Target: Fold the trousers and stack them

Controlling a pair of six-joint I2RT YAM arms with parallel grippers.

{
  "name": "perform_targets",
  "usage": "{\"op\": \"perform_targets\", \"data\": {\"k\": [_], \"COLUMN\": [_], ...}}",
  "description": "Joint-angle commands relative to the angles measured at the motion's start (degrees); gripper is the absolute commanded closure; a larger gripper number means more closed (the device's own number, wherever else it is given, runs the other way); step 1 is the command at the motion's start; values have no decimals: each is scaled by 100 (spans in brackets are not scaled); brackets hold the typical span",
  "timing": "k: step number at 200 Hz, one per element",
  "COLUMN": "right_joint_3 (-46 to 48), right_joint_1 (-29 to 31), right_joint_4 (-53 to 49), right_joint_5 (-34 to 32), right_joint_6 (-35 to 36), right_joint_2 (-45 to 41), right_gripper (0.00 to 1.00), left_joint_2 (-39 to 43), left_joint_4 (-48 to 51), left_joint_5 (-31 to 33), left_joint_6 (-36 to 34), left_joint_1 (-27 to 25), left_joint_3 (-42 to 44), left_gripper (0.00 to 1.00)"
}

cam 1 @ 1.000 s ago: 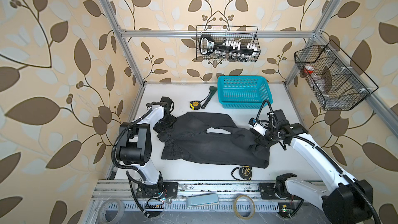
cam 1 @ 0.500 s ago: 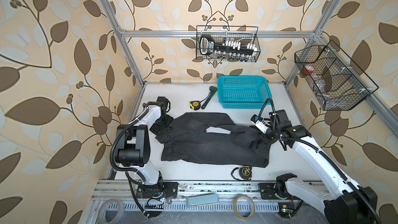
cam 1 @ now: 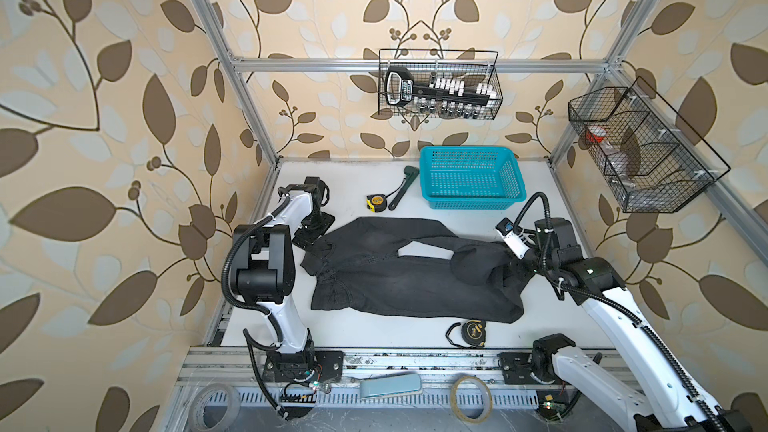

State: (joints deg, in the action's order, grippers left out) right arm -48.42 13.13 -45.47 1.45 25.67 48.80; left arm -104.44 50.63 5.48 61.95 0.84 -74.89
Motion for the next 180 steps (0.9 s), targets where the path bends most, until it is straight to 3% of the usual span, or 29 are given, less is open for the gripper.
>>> {"op": "perform_targets", "data": {"k": [1,47,99,134,180], "right_joint_3": [-157,-143,-165,-235,-303], "right_joint_1": [-2,1,-4,-4,-45], "right_joint_4": [-137,-155,-107,-23,11], "right_joint_5": [-88,-16,-31,-22,-75], "right_joint_6": [35,40,36,43,109], "right_joint_2": [-74,-52,20,154,216], "right_gripper": [100,100,100,100,100], "left_joint_2": [-158,-702,-1034,-1043,-694], "left_joint_4": [70,187,111,20,31], "left_joint_5": [15,396,337,209,429], "left_joint_6": [261,311,182,72,-153], "left_joint_1": [38,43,45,27,6], "left_joint_3": [-220,-618,-534,-414,-332], "left_gripper": [10,13,25,46,91]}}
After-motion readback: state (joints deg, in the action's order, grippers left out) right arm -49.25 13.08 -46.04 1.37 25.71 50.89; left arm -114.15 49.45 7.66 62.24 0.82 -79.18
